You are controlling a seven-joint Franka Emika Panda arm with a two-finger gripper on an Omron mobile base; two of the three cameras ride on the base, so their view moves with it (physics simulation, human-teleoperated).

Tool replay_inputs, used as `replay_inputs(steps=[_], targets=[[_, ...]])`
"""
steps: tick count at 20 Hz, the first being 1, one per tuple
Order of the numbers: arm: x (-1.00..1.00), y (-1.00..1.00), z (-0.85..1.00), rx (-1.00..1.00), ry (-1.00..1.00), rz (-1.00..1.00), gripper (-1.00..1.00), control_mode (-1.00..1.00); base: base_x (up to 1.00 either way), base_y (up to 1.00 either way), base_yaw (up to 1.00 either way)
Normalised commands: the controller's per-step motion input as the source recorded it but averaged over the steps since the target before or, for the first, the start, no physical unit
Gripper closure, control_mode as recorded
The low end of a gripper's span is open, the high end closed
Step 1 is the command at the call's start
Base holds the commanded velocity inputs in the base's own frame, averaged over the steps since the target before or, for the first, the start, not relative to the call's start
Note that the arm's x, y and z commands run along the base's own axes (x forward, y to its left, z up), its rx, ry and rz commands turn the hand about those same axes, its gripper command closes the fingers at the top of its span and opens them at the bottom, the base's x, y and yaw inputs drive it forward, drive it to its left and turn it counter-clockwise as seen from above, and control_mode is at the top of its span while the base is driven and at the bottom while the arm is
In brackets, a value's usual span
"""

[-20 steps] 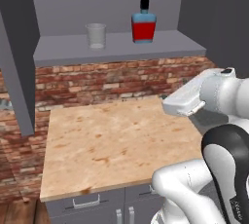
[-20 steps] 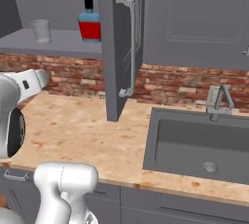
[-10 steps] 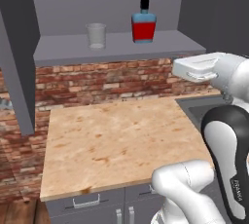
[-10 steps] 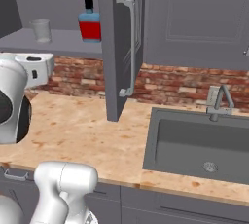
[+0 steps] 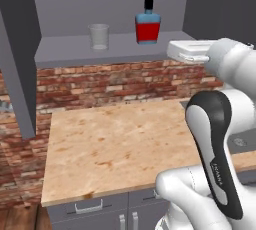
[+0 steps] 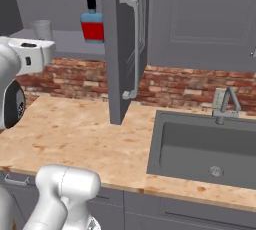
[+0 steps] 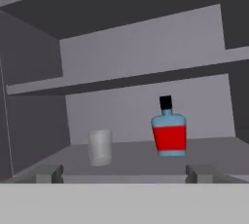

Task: There is a bowl on the dining counter. Grab a lemon wedge from the fridge and place it in the bowl. Then get the liquor bottle and glass cup from the cabinet and place them next to the bowl.

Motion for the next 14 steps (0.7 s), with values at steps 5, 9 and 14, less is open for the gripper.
replay_inputs(steps=[5, 9, 14], targets=[[0.1, -0.12, 0.17, -0.09, 0.0, -0.08, -1.0, -1.0, 0.0, 0.0, 0.0], [0.11, -0.05, 0.05, -0.05, 0.01, -0.02, -1.0, -1.0, 0.0, 0.0, 0.0], [0.01, 0.0, 0.0, 0.0, 0.0, -0.02, -1.0, -1.0, 0.0, 0.0, 0.0]])
